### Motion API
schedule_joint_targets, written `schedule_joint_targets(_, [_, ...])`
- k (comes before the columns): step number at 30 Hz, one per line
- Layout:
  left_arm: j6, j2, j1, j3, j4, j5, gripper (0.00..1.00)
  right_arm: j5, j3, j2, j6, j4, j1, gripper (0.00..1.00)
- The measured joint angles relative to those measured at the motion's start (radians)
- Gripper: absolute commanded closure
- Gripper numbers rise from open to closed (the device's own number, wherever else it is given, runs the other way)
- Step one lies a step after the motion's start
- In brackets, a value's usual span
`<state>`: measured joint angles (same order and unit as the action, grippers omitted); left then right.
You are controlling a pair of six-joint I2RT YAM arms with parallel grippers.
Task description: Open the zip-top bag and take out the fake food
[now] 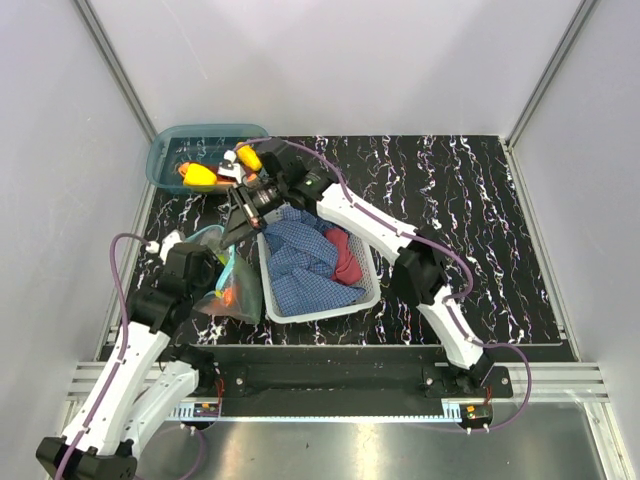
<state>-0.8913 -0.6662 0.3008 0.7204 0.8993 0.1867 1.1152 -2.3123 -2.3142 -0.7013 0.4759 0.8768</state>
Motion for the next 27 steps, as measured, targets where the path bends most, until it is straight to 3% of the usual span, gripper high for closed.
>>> schedule_joint_targets(3, [-0.019,-0.014,0.0,-0.005,0.028,0.008,0.37,0.008,0.019,0.002,0.003,-0.006,0.006,1.0])
schedule_joint_targets(10, [-0.068,-0.201,0.0,-0.086,0.008,0.005,0.4,0.0,0.393,0.089,0.069,-0.015,-0.029,1.0])
schedule_joint_targets(13, [-0.09,-0.251,0.0,-0.121,-0.019,0.008,0.35,-0.007,0.483,0.092,0.085,-0.011,-0.048,1.0])
schedule_joint_targets(19, [-0.158,-0.28,0.0,-0.126,-0.043,0.05,0.21,-0.014,0.514,0.119,0.102,-0.013,-0.054,1.0])
schedule_joint_targets(27, [-0.273,-0.184,0.001,-0.131,-0.089,0.107,0.2,-0.014,0.501,0.167,0.093,-0.042,-0.053,1.0])
